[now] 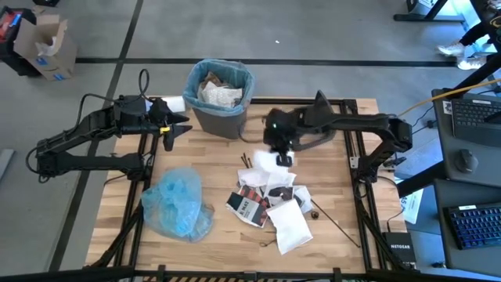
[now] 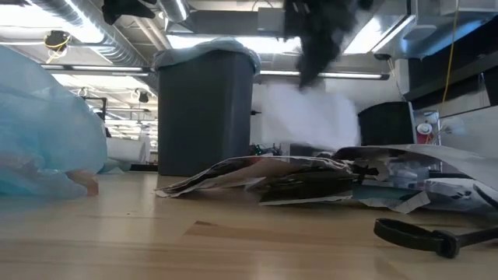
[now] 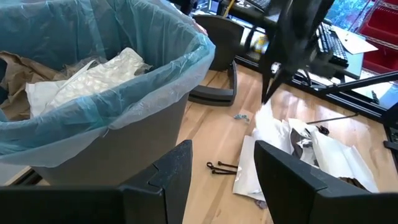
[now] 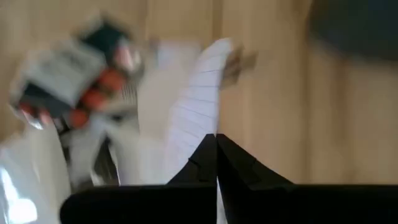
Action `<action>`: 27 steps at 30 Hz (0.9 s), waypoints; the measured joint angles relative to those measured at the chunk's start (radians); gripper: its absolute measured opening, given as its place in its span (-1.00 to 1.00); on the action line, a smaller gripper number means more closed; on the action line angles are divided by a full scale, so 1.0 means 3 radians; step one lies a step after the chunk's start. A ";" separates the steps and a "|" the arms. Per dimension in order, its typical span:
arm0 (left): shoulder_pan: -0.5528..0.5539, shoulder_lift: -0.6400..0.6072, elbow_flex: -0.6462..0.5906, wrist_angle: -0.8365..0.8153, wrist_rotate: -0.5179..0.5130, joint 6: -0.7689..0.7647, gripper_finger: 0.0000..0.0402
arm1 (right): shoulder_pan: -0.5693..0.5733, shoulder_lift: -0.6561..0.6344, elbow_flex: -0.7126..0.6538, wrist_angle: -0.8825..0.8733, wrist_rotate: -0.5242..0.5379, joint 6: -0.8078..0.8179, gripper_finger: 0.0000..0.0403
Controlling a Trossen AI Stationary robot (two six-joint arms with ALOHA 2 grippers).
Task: Pick and place trash into bin
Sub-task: Put the piece of white notebook paper into the trash bin
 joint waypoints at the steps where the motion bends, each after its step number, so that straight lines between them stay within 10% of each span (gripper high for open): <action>1: 0.0000 0.0000 0.0000 -0.0001 0.0000 -0.0001 -0.17 | 0.0000 0.0000 0.0167 -0.0013 -0.0001 -0.0008 -1.00; 14: 0.0001 0.0000 0.0000 0.0002 0.0000 0.0056 -0.17 | -0.0078 -0.0001 0.1371 0.1533 0.0007 -0.0213 -1.00; 27: 0.0000 -0.0001 0.0000 0.0012 0.0000 0.0086 -0.17 | -0.0428 0.0547 0.1373 0.2844 0.1061 -0.0308 -0.93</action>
